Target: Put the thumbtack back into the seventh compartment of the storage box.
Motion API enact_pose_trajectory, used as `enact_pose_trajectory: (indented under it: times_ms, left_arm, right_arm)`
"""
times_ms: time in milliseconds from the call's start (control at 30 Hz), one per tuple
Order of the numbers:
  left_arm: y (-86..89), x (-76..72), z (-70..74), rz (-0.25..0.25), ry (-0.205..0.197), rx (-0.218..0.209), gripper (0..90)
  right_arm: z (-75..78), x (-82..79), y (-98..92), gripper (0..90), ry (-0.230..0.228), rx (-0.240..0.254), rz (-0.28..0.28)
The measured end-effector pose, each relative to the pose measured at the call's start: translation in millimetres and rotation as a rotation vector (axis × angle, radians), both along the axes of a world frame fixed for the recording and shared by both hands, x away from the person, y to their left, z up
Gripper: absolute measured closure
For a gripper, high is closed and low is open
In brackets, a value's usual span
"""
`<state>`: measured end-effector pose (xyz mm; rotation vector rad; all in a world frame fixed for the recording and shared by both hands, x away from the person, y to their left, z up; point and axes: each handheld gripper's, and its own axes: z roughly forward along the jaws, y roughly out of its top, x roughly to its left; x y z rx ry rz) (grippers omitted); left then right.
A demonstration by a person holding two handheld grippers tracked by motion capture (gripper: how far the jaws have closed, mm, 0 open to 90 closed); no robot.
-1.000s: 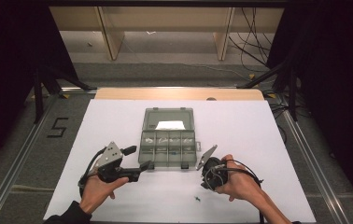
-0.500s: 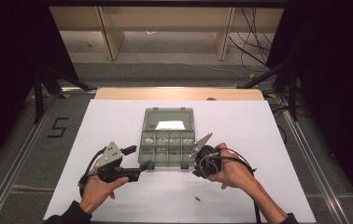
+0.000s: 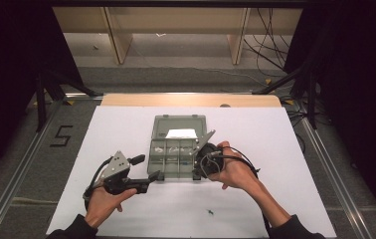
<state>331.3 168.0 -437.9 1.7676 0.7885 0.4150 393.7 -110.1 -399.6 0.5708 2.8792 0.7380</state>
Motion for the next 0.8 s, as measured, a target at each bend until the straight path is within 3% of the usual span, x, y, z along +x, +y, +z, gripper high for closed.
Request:
enact_pose_trajectory:
  times_ms: [300,800]
  left_arm:
    - [0.8,-0.4,0.9,0.002,-0.004,0.005,23.3]
    - [1.1,-0.4,1.1,0.004,-0.005,0.001,23.3]
  right_arm:
    - [-3.1,15.6,12.8,78.2,-0.034,0.027,-0.011]
    - [-15.1,31.5,28.6,78.1,-0.044,0.029,-0.006]
